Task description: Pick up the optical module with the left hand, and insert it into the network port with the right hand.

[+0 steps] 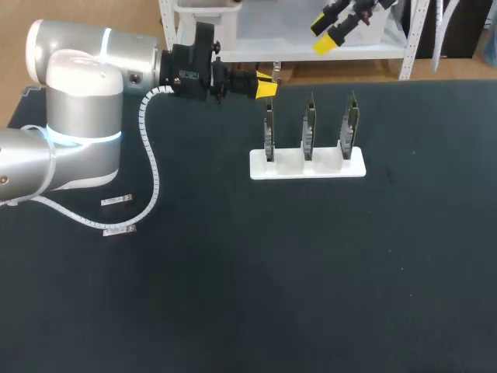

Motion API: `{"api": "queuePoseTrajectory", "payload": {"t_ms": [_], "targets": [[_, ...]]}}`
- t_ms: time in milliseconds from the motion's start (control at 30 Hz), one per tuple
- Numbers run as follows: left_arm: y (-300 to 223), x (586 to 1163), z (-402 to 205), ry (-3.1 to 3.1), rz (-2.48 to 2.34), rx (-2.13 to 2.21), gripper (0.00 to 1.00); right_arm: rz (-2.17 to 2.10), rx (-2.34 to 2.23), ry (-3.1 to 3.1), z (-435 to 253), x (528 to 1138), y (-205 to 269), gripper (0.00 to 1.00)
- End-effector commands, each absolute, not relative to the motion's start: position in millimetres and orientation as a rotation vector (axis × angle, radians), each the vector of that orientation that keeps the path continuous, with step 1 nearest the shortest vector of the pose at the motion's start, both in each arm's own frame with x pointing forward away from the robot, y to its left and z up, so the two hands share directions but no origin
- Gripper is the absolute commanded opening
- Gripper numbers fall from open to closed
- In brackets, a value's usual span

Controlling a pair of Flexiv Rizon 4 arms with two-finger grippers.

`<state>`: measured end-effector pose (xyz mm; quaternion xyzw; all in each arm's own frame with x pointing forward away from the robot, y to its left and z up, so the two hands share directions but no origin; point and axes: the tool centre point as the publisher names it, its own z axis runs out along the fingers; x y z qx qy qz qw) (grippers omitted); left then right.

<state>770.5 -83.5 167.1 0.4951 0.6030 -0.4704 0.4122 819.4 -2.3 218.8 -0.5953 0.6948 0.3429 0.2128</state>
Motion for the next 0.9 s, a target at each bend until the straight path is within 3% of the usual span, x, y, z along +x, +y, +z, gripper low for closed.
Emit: {"api": "queuePoseTrajectory", "payload": {"t_ms": [33, 900], "targets": [[-84, 771, 167, 1.519, -1.182, 1.246, 0.0, 0.975, -1.658, 1.916, 215, 813, 3, 1.0], [-84, 771, 167, 1.519, -1.182, 1.246, 0.0, 0.952, -1.63, 1.913, 223, 801, 14, 1.0]]}}
